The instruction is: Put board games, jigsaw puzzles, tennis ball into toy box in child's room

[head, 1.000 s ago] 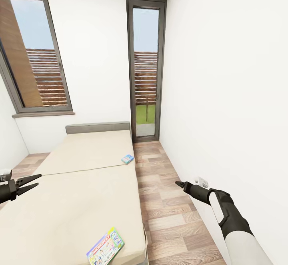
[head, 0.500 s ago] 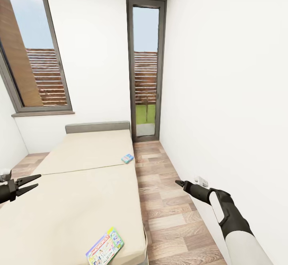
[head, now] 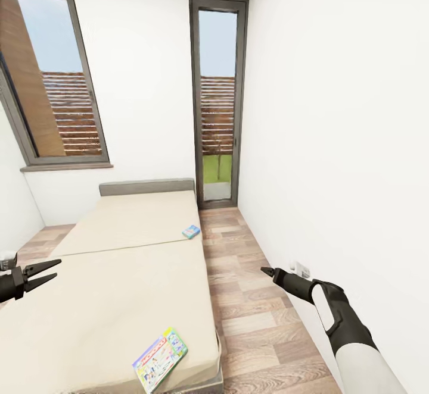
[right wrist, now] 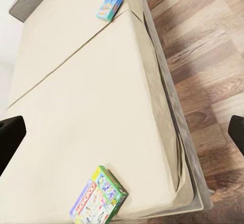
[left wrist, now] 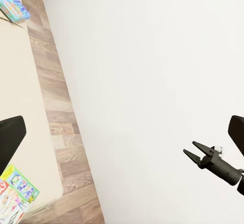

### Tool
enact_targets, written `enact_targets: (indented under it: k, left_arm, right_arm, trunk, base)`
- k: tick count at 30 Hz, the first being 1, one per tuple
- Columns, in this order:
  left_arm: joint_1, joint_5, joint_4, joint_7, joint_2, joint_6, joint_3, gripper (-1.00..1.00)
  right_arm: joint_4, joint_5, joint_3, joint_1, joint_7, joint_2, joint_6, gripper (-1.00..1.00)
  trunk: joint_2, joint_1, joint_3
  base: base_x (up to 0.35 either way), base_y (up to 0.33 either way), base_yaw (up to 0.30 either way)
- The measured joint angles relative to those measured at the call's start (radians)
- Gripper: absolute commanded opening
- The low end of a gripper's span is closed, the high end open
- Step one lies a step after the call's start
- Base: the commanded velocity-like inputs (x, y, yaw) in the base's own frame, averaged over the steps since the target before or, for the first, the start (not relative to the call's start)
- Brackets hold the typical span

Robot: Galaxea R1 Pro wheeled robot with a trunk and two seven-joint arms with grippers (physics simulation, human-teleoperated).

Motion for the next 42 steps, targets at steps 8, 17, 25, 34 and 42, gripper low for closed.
enact_targets:
  k: [8, 17, 25, 34, 42]
  left_arm:
    - [0.000, -0.001, 0.000, 0.000, 0.000, 0.000, 0.000, 1.00]
    - [0.000, -0.001, 0.000, 0.000, 0.000, -0.001, 0.000, 1.00]
    - [0.000, -0.001, 0.000, 0.000, -0.001, -0.002, 0.000, 1.00]
    - [0.000, -0.002, 0.000, 0.000, -0.003, -0.002, -0.004, 1.00]
    - [0.000, -0.002, 0.000, 0.001, -0.005, -0.002, -0.007, 1.00]
  right_arm:
    - [0.002, 0.001, 0.004, 0.000, 0.000, 0.001, -0.001, 1.00]
    - [0.026, 0.000, 0.009, 0.000, 0.003, 0.003, -0.003, 1.00]
    - [0.096, -0.001, 0.028, 0.000, 0.005, 0.059, -0.010, 1.00]
    - [0.112, -0.001, 0.050, 0.000, 0.004, 0.125, -0.004, 1.00]
    - [0.119, -0.004, 0.047, 0.000, -0.002, 0.132, -0.006, 1.00]
  trunk:
    - [-0.056, 0.031, -0.025]
    - [-0.119, 0.065, -0.053]
    - [-0.175, 0.096, -0.079]
    - [-0.238, 0.130, -0.107]
    - [-0.294, 0.161, -0.132]
  base:
    - [-0.009, 0.002, 0.000]
    - [-0.001, 0.000, 0.000]
    - [0.000, 0.000, 0.000]
    - [-0.015, 0.000, 0.000]
    - [-0.135, 0.000, 0.000]
